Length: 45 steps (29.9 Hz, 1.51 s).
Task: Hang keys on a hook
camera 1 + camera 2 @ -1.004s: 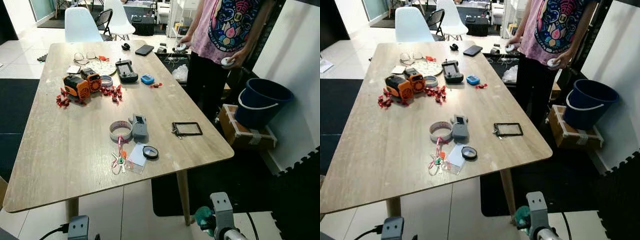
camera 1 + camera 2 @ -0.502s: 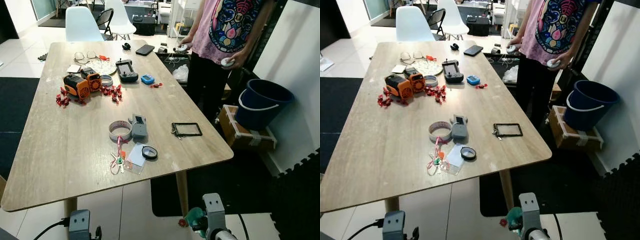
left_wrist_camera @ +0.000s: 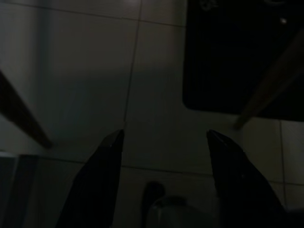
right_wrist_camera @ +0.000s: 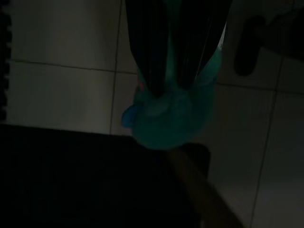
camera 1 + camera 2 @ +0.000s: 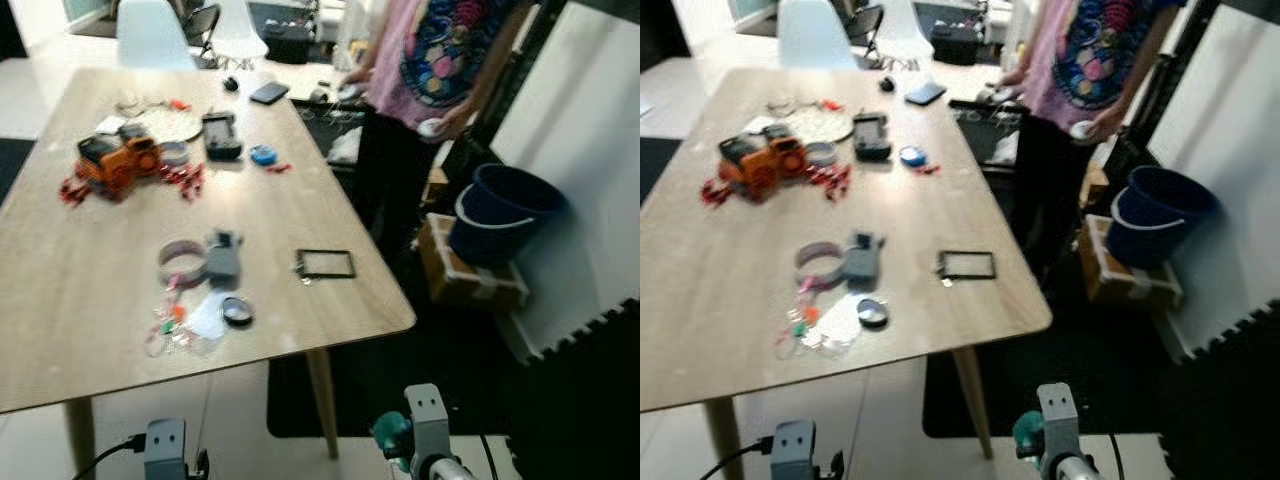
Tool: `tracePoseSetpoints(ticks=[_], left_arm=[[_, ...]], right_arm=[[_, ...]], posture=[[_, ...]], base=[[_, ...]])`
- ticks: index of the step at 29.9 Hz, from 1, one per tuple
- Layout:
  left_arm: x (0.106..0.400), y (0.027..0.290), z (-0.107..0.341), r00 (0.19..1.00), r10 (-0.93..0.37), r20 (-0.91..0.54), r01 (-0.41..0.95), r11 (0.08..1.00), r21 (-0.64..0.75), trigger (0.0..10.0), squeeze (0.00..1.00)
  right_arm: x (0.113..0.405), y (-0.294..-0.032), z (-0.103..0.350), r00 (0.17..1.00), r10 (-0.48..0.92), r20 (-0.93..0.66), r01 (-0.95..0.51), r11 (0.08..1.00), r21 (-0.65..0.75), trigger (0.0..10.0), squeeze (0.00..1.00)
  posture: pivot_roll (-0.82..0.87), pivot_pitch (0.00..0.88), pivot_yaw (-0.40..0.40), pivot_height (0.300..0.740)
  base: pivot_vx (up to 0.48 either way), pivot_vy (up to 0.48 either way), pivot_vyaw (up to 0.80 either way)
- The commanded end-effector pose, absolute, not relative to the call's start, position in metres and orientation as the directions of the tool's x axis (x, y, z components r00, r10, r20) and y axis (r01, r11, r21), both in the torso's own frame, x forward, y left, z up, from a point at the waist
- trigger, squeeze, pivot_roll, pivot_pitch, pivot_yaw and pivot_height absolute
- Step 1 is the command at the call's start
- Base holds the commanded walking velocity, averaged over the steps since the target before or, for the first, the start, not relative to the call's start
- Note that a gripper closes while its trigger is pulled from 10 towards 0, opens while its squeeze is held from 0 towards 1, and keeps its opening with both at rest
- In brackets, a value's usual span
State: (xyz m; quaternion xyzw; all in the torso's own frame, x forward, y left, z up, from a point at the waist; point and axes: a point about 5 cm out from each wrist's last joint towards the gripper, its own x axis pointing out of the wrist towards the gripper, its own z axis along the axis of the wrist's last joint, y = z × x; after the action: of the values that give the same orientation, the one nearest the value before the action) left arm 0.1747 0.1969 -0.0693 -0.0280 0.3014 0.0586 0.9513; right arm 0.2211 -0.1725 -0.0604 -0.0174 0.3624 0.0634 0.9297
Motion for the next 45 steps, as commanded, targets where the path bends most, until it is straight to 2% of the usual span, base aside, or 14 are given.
tracePoseSetpoints(ticks=[1, 25, 30, 45], left_arm=[[0.168, 0.197, -0.073, 0.794, 0.105, -0.598, -0.149, 0.988, -0.024, 10.0, 0.0], [0.176, 0.193, -0.069, 0.802, 0.11, -0.587, -0.152, 0.988, -0.022, 10.0, 0.0], [0.181, 0.192, -0.067, 0.81, 0.086, -0.58, -0.119, 0.993, -0.019, 10.0, 0.0], [0.193, 0.214, -0.058, 0.816, 0.056, -0.575, -0.043, 0.998, 0.037, 10.0, 0.0]], right_arm=[[0.218, -0.175, -0.062, 0.716, 0.097, -0.691, -0.127, 0.992, 0.008, 10.0, 0.0], [0.224, -0.175, -0.059, 0.716, 0.119, -0.687, -0.167, 0.986, -0.003, 10.0, 0.0], [0.222, -0.176, -0.06, 0.719, 0.106, -0.687, -0.143, 0.99, 0.003, 10.0, 0.0], [0.204, -0.164, -0.071, 0.706, 0.086, -0.703, -0.071, 0.996, 0.05, 10.0, 0.0]], posture=[[0.07, 0.079, -0.078, 0.74], [0.07, 0.052, -0.087, 0.74], [0.08, 0.046, -0.066, 0.74], [0.1, 0.032, 0.03, 0.74]], base=[[0.0, 0.0, 0.0], [0.0, 0.0, 0.0], [0.0, 0.0, 0.0], [0.0, 0.0, 0.0]])
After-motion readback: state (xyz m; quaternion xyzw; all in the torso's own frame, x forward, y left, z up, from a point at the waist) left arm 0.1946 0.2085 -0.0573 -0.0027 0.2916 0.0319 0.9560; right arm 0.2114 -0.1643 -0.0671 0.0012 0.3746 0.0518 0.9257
